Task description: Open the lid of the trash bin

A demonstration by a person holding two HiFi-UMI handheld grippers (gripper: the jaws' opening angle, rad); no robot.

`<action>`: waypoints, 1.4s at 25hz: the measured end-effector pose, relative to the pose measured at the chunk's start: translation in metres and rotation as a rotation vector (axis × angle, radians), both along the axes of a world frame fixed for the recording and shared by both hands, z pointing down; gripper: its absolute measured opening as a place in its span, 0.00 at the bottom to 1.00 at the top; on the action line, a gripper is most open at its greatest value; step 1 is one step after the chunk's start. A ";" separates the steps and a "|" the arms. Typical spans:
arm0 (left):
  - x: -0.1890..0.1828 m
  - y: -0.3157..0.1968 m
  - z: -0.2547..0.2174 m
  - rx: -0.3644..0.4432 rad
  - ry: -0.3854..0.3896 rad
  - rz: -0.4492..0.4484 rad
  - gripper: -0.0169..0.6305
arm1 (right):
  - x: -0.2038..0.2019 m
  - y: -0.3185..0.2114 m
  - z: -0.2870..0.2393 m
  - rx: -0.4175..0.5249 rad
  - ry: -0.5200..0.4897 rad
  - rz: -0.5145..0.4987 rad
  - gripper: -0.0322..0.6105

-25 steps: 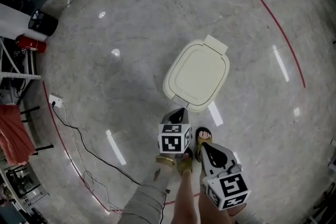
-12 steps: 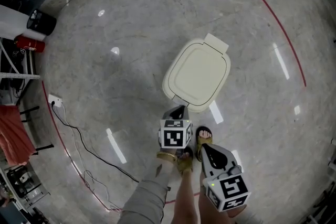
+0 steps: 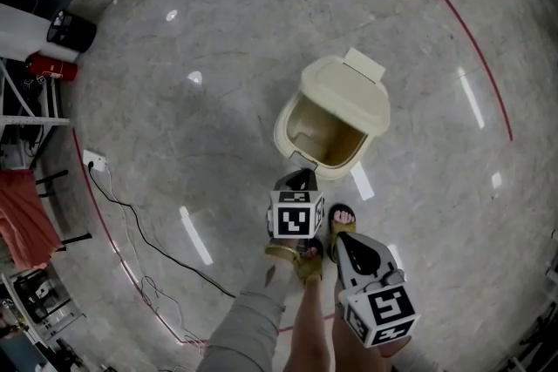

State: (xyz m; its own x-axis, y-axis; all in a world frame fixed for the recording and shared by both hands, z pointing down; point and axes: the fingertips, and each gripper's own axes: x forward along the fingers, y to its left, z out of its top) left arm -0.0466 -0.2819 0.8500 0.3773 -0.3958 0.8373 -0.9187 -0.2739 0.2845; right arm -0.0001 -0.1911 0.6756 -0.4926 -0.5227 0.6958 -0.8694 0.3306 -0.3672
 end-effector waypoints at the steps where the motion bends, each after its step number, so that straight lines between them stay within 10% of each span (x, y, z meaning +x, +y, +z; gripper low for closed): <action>1: 0.000 0.000 0.000 -0.002 -0.001 -0.001 0.03 | 0.000 0.000 0.000 0.000 -0.001 -0.002 0.05; 18: -0.002 0.004 -0.011 -0.001 -0.003 -0.040 0.03 | 0.008 0.002 -0.009 0.026 0.008 -0.003 0.05; 35: 0.009 0.063 -0.177 0.125 0.110 -0.017 0.03 | 0.006 0.040 -0.095 0.131 0.028 0.019 0.05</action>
